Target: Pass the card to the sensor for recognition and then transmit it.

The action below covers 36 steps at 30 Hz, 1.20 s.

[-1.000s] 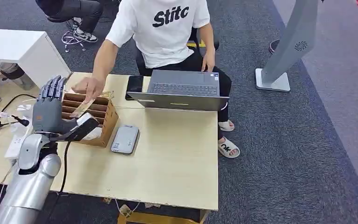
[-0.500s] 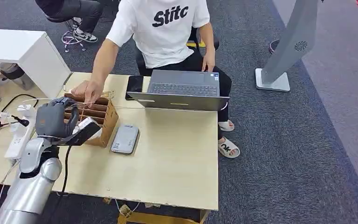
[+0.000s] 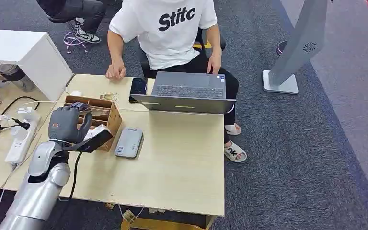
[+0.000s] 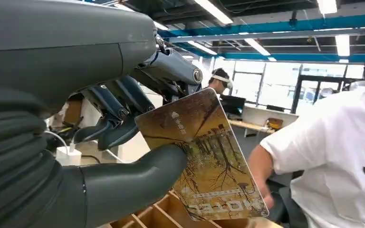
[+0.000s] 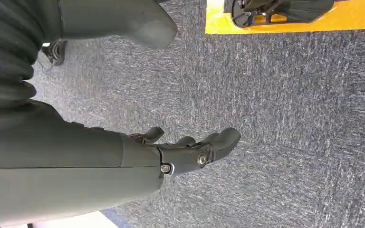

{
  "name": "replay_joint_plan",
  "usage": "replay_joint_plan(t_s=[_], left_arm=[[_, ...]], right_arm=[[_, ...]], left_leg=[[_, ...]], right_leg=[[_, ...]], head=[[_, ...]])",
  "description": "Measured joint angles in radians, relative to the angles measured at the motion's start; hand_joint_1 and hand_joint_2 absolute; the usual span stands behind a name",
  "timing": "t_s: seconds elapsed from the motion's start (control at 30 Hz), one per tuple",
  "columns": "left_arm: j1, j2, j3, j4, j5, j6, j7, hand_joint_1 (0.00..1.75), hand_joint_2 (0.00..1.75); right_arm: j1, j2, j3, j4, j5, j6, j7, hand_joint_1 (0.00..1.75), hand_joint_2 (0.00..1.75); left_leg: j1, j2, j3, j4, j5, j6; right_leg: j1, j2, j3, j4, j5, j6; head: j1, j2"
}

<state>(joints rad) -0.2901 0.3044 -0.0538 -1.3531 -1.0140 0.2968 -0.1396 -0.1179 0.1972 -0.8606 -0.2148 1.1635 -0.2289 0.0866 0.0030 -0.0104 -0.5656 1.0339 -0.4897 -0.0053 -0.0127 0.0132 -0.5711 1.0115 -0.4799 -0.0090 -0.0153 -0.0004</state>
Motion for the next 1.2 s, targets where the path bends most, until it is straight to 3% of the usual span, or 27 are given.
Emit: replay_joint_plan(t_s=[0.23,0.6,1.2], left_arm=[[-0.032,-0.032,-0.077,0.036,-0.020,-0.037,-0.002,1.75,1.75],[-0.088,-0.059,-0.161,0.178,-0.039,-0.129,0.056,1.75,1.75],[-0.115,-0.064,-0.192,0.288,-0.071,-0.130,0.084,1.75,1.75]], right_arm=[[-0.003,0.000,0.003,0.000,0.002,0.002,0.002,0.00,1.75],[-0.003,0.000,0.008,0.000,0.000,0.003,0.006,0.00,1.75],[-0.003,0.000,0.008,0.000,0.000,0.012,0.006,0.00,1.75]], left_leg=[[0.000,0.000,0.000,0.000,0.000,0.000],[0.000,0.000,0.000,0.000,0.000,0.000],[0.000,0.001,0.000,0.000,0.000,0.000]], right_leg=[[0.000,0.000,0.000,0.000,0.000,0.001],[0.000,0.000,0.000,0.000,0.000,0.000],[0.000,0.001,0.000,0.000,0.000,0.001]], head=[[0.000,0.000],[0.000,0.000],[0.000,0.000]])
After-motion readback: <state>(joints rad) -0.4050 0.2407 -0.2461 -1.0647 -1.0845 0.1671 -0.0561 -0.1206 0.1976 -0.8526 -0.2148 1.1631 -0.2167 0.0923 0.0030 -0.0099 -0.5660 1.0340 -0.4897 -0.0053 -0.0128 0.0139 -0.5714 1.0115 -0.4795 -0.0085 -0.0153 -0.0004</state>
